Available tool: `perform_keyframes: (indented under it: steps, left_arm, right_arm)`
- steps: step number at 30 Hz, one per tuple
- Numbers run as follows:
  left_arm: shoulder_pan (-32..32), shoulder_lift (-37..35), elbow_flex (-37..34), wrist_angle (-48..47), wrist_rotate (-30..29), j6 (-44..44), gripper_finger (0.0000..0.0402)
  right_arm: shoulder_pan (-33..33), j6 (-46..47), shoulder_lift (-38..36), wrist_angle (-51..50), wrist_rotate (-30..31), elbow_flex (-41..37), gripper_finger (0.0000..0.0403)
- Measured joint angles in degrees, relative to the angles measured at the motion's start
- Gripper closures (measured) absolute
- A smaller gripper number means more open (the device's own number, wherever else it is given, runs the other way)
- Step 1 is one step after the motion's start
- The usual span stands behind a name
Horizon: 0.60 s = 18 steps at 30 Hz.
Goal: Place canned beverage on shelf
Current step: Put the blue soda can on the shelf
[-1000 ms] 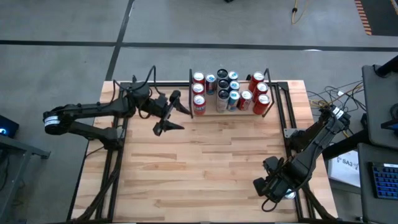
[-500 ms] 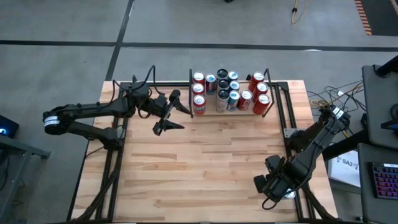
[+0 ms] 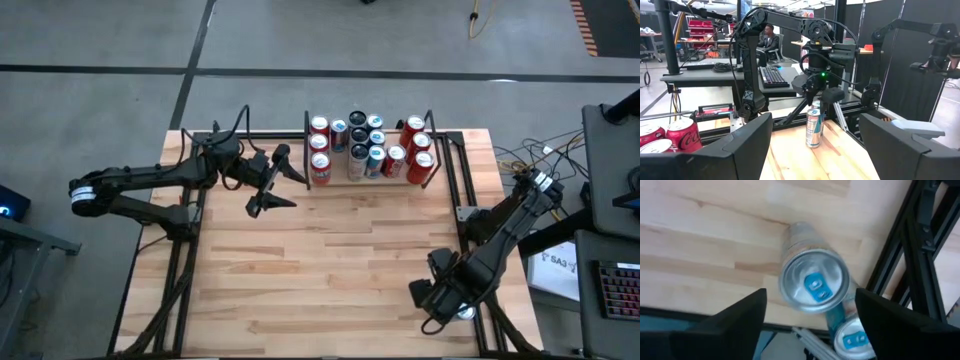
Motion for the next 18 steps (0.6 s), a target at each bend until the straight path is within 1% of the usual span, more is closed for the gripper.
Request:
perform_keyframes:
  steps: [3, 7, 11, 18]
  left_arm:
    - [0.0, 0.0, 0.0, -0.02, 0.0, 0.0, 0.0119]
    - [0.0, 0.0, 0.0, -0.07, 0.0, 0.0, 0.0119]
    - [0.0, 0.0, 0.0, -0.11, 0.0, 0.0, 0.0119]
    - [0.0, -0.02, 0.0, -0.54, 0.0, 0.0, 0.0119]
  right_arm:
    - [0.0, 0.0, 0.0, 0.06, 0.06, -1.61, 0.0093]
    - [0.0, -0.09, 0.02, 0.26, 0.11, -3.46, 0.0086]
    - [0.0, -0.13, 0.01, 1.41, 0.13, -5.07, 0.0089]
    - [0.0, -0.1, 0.02, 8.04, 0.11, -8.83, 0.0105]
